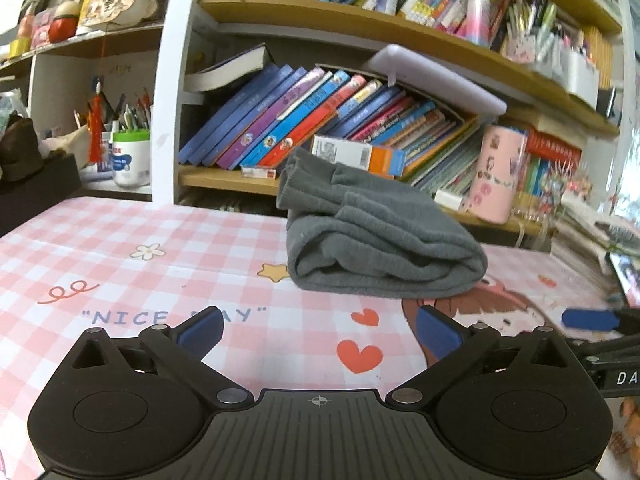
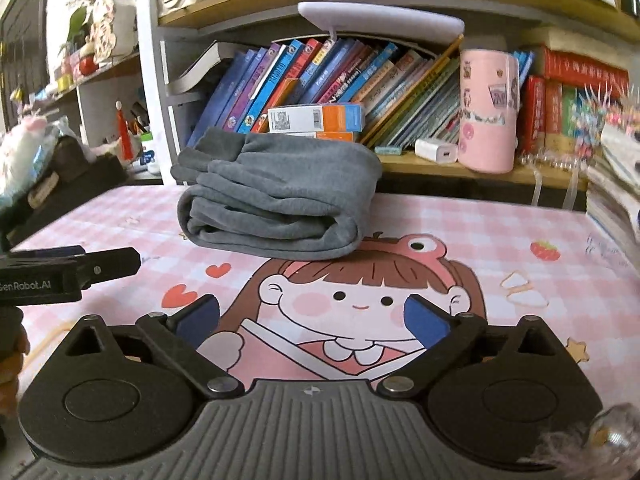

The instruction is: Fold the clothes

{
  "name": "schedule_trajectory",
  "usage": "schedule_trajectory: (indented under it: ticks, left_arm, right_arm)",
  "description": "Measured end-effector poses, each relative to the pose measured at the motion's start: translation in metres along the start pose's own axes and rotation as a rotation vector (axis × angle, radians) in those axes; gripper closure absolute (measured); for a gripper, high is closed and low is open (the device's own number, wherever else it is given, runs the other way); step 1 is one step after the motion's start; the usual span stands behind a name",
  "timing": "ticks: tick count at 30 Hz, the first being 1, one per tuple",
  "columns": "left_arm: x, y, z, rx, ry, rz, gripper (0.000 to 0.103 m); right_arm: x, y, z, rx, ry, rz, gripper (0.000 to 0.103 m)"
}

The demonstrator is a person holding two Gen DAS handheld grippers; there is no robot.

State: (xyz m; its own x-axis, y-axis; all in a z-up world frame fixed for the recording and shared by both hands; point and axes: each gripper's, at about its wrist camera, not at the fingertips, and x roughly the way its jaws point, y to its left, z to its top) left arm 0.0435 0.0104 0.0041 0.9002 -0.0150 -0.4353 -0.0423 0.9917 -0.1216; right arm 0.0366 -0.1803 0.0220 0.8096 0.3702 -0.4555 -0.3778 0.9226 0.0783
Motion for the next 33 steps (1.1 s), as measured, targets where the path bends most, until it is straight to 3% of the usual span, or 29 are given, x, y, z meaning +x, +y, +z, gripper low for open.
schedule_trajectory:
  ticks: [33]
  left_arm:
    - [0.003, -0.017, 0.000, 0.106, 0.026, 0.062, 0.000]
  right_arm:
    - [0.001, 0.011, -0.005, -0.062, -0.033, -0.113, 0.000]
